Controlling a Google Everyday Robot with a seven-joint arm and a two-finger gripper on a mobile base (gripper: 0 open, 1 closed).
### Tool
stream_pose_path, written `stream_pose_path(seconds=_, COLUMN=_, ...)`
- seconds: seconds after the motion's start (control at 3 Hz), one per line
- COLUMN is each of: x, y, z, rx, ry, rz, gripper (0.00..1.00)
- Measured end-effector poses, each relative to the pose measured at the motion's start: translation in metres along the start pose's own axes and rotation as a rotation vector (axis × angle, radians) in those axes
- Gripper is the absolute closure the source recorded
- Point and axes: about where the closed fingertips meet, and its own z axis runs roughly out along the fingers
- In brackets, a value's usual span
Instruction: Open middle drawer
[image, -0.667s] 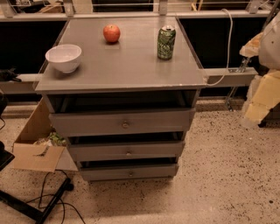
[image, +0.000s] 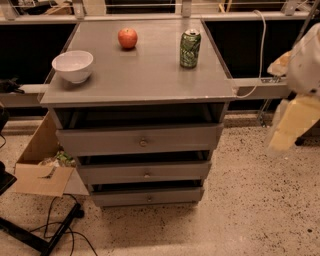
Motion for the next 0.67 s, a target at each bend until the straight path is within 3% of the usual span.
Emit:
stream_pose_path(seconds=0.33, x=-0.014, y=0.032, z=0.034, rx=0.044, ry=-0.026, rz=0.023, gripper=0.0)
stream_pose_path(seconds=0.67, x=-0.027, y=0.057, z=0.088, rx=0.052, ry=-0.033, rz=0.017, gripper=0.0)
